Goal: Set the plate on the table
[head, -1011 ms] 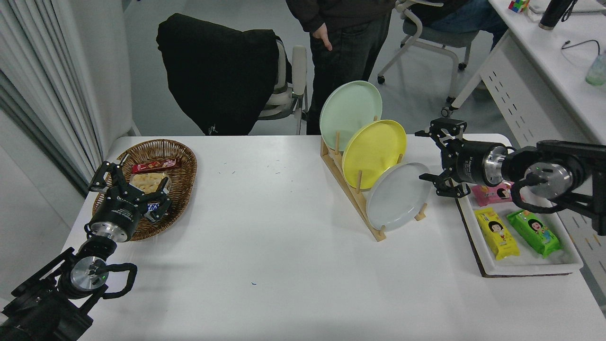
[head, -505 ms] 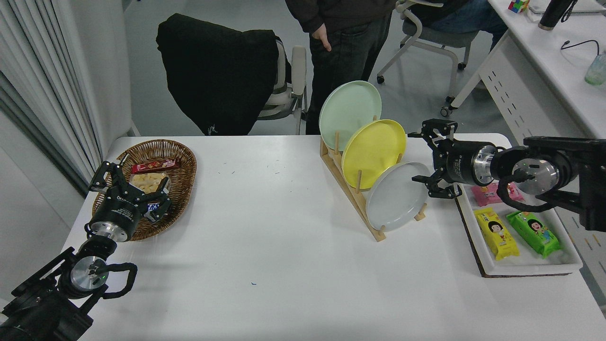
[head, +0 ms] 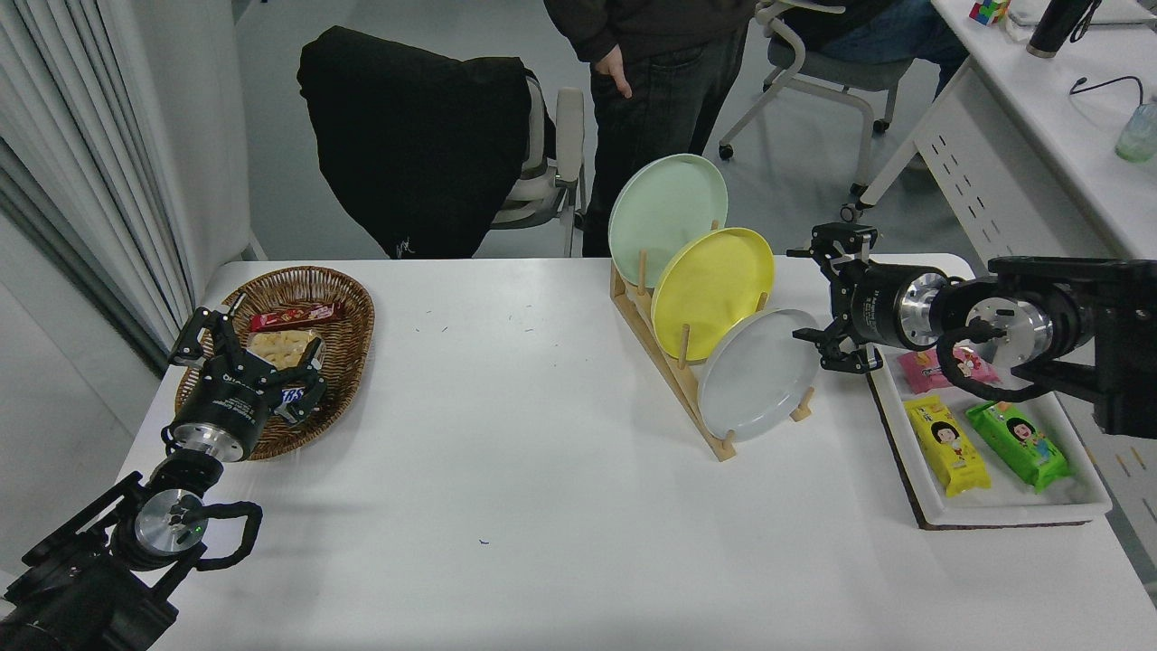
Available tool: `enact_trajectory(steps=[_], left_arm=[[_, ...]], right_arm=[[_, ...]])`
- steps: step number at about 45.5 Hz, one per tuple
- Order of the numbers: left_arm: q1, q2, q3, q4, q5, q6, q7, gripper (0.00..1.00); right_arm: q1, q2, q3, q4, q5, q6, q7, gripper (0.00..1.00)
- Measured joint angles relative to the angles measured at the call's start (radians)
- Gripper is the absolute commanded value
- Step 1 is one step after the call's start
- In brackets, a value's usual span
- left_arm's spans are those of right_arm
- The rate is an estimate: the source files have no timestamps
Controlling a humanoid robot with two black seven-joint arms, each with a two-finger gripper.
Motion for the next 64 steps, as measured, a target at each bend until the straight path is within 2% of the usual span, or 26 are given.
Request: enact_trajectory(steps=[15,28,46,64], left_arm=[[0.0,0.0,0.0,0.0,0.0,0.0,0.0,0.98],[0.0,0.0,0.0,0.0,0.0,0.0,0.0,0.98],[0.0,0.0,0.0,0.0,0.0,0.0,0.0,0.98],[0.0,0.0,0.0,0.0,0.0,0.0,0.0,0.98]], right_arm=[[0.004,0.019,-0.003,0.044,0.017,0.005,-0.012,1.0],[0.056,0.02,-0.045,0.045,-0.061,0.072,-0.04,1.0],[0.043,0.022,-0.045,-0.121,-0.161,0.108,-0.08,0.98],[0.006,0.043,-0.013,-0.145,-0.155,0.104,-0.088,0.96]])
